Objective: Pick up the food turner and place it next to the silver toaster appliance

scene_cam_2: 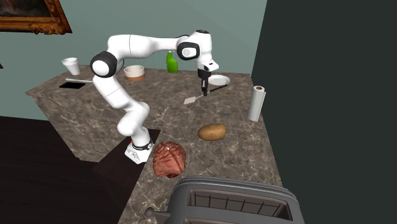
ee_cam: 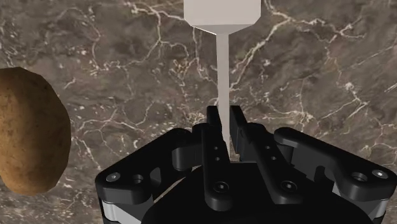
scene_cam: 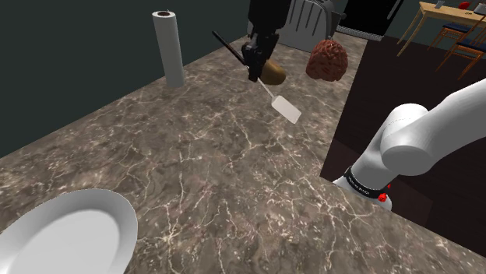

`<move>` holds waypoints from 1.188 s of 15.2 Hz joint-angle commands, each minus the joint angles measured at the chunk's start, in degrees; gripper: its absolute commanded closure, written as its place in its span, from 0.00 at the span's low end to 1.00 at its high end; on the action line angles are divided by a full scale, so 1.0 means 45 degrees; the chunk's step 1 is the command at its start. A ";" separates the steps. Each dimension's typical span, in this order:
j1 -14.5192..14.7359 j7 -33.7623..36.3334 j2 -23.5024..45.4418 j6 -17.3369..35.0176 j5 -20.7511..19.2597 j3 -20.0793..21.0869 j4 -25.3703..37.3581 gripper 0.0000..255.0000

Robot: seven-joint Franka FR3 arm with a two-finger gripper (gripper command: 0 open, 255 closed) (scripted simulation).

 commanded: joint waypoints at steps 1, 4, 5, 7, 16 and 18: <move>-0.0022 0.0026 0.0074 -0.0372 -0.0036 -0.0020 0.0440 1.00; -0.0055 0.0054 0.0190 -0.0872 -0.0088 -0.0051 0.1052 1.00; -0.0066 0.0064 0.0234 -0.1039 -0.0106 -0.0059 0.1261 1.00; -0.0088 0.0086 0.0331 -0.1372 -0.0143 -0.0073 0.1689 1.00; -0.0192 0.0219 0.0913 -0.2895 -0.0324 -0.0089 0.3778 1.00; -0.0214 0.0257 0.1077 -0.3241 -0.0369 -0.0080 0.4283 1.00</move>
